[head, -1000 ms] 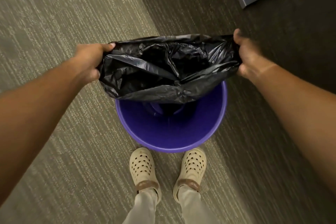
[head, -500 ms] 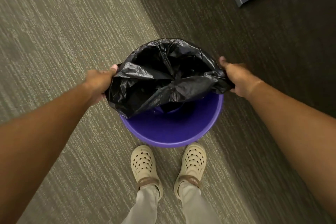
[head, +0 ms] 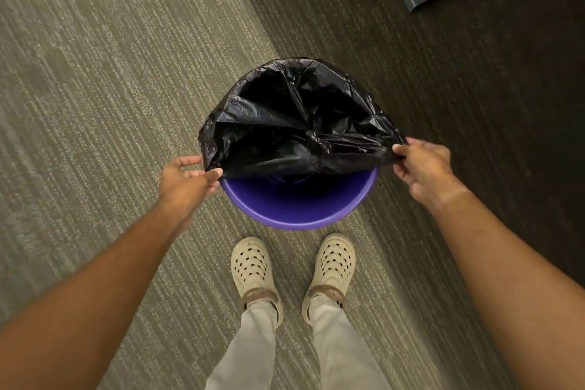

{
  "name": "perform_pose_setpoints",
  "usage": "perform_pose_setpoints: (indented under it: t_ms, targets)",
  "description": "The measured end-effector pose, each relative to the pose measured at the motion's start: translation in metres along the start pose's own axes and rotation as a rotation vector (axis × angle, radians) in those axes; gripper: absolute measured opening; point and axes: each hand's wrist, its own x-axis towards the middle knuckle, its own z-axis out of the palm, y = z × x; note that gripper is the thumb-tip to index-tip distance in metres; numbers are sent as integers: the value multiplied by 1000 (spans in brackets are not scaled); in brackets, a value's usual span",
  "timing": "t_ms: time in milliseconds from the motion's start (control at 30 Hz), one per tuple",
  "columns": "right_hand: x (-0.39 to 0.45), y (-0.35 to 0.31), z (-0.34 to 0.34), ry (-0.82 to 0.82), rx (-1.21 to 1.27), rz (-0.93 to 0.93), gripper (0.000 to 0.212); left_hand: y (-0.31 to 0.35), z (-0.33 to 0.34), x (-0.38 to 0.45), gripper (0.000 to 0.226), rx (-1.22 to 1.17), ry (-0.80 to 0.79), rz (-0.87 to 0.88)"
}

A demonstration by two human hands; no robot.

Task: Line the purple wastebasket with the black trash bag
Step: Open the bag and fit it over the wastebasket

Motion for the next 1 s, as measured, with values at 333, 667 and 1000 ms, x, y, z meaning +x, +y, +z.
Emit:
perform_pose_setpoints:
  t_ms: [333, 667, 1000]
  targets:
    - [-20, 29, -7, -124, -36, 140, 16, -17, 3, -8, 60, -63, -73, -147]
    - [-40, 67, -15, -226, -117, 221, 8, -33, -2, -19, 37, 28, -129, -175]
    - [-32, 101, -13, -118, -393, 86, 9, -49, 13, -22, 41, 334, -18, -58]
